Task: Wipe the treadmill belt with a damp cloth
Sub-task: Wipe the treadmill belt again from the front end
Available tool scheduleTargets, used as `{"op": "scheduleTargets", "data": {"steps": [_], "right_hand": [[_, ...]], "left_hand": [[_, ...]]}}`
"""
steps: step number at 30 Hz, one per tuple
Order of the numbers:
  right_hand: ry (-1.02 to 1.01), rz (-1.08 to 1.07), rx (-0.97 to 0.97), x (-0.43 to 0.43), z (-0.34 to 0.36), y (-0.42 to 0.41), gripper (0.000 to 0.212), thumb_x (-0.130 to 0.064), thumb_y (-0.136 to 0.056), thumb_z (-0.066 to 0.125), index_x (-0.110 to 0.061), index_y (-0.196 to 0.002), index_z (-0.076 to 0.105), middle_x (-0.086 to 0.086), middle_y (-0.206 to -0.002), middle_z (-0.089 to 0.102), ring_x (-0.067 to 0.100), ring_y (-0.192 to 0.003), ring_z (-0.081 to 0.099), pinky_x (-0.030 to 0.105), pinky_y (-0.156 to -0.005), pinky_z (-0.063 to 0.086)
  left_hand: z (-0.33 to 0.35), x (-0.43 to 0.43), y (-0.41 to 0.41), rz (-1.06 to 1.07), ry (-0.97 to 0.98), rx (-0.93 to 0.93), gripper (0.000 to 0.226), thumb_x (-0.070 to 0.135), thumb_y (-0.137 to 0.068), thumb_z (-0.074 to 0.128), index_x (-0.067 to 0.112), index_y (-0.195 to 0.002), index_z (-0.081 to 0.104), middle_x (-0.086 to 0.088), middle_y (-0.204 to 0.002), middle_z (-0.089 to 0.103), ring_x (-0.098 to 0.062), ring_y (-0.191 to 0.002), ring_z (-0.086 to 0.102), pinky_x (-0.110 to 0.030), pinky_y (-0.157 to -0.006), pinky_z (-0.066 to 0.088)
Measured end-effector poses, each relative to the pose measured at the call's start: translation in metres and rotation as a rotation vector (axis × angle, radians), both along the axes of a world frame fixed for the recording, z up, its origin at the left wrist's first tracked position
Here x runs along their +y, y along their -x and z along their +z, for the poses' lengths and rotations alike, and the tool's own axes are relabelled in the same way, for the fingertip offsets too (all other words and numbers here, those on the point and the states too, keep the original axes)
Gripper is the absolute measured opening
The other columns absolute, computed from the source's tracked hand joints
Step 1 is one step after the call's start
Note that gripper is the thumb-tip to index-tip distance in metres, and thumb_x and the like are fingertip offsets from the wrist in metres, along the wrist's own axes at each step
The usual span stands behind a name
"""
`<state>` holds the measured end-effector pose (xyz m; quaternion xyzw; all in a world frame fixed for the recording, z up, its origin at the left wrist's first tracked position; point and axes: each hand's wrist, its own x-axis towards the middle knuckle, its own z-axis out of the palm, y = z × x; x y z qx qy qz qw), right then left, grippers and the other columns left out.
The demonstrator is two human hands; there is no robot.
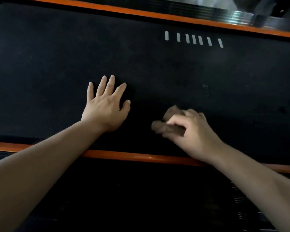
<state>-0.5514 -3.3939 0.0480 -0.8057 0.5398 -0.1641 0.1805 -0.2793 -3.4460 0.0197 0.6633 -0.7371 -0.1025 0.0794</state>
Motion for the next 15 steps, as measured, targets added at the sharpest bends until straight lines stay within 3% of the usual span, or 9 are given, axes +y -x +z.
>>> {"op": "scheduleTargets", "data": {"steps": [3,5,8,11,15], "right_hand": [[-0.031,0.108,-0.014,-0.001,0.001,0.013,0.028,-0.065,-0.079,0.059,-0.04,-0.089,0.067,-0.019,-0.094,0.06,0.01,-0.095,0.05,0.041,-0.092,0.033],[0.127,-0.058,0.021,-0.037,-0.004,0.023,0.03,-0.061,-0.077,0.062,-0.034,-0.089,0.07,-0.009,-0.096,0.068,0.022,-0.095,0.059,0.047,-0.089,0.038],[0.165,-0.384,0.052,-0.082,-0.007,0.033,0.026,-0.052,-0.082,0.07,-0.029,-0.095,0.067,-0.005,-0.101,0.069,0.028,-0.101,0.061,0.047,-0.092,0.038],[0.15,-0.228,0.042,-0.064,-0.012,0.028,0.02,-0.049,-0.084,0.069,-0.033,-0.094,0.064,-0.006,-0.103,0.067,0.023,-0.102,0.058,0.046,-0.093,0.037],[0.078,-0.007,0.01,-0.059,-0.006,0.031,0.016,-0.056,-0.084,0.064,-0.041,-0.09,0.061,-0.012,-0.094,0.06,0.015,-0.098,0.052,0.04,-0.093,0.031]], "left_hand": [[0.0,-0.001,0.001,0.006,-0.003,0.003,0.063,0.053,-0.102,0.033,0.03,-0.16,0.025,-0.008,-0.173,0.005,-0.024,-0.159,-0.008,-0.056,-0.126,-0.008],[0.002,-0.002,0.002,0.022,-0.013,0.013,0.062,0.054,-0.102,0.034,0.03,-0.159,0.027,-0.008,-0.173,0.006,-0.024,-0.159,-0.007,-0.056,-0.126,-0.008],[0.008,-0.006,0.01,0.062,-0.037,0.037,0.059,0.054,-0.103,0.034,0.031,-0.157,0.031,-0.01,-0.172,0.01,-0.026,-0.159,-0.005,-0.061,-0.124,-0.007],[0.015,-0.02,0.025,0.056,-0.071,0.04,0.059,0.057,-0.103,0.031,0.036,-0.158,0.027,-0.011,-0.172,0.006,-0.03,-0.159,-0.009,-0.063,-0.122,-0.011],[0.019,-0.048,0.05,-0.011,-0.077,0.042,0.062,0.057,-0.104,0.03,0.037,-0.161,0.021,-0.01,-0.173,0.002,-0.029,-0.159,-0.01,-0.057,-0.125,-0.012]]}}
